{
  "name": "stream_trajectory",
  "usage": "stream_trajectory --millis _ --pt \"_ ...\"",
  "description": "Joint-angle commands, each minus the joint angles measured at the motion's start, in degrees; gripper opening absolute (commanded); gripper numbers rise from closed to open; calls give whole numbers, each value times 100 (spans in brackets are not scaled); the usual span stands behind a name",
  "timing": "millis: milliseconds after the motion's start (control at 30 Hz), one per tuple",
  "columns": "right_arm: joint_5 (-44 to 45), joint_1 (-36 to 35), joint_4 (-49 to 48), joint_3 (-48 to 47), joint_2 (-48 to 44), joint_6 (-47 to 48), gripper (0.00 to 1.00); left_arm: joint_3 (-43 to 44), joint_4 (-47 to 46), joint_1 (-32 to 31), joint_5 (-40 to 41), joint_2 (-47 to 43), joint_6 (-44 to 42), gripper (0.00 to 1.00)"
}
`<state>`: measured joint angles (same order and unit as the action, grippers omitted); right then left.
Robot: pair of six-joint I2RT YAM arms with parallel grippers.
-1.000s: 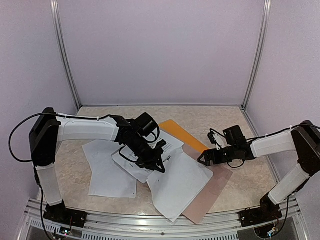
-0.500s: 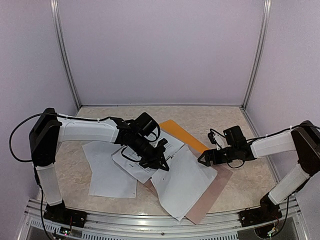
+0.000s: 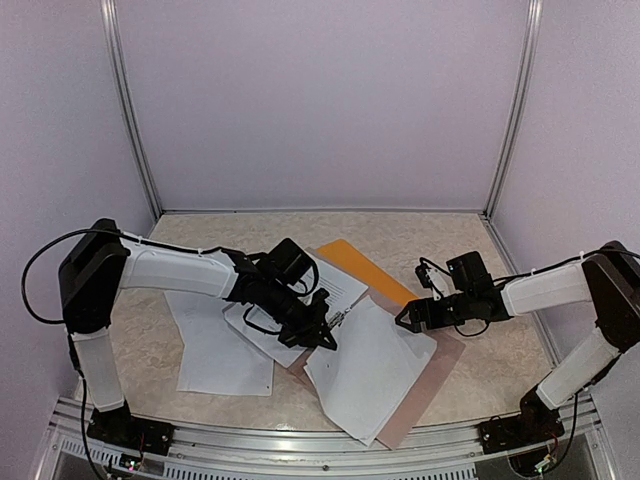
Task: Put the files into the folder
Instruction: Insert the file into the form pockets on the folder.
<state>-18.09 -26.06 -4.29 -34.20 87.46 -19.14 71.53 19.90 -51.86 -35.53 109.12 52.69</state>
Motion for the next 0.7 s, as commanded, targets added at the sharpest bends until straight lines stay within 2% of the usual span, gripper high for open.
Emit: stream_trajectory --millis 0,667 --pt "-184 25 392 146 58 -14 95 -145 -397 -33 46 -1 395 0" --pt "-192 31 482 189 -32 37 94 33 -399 -149 218 537 414 0"
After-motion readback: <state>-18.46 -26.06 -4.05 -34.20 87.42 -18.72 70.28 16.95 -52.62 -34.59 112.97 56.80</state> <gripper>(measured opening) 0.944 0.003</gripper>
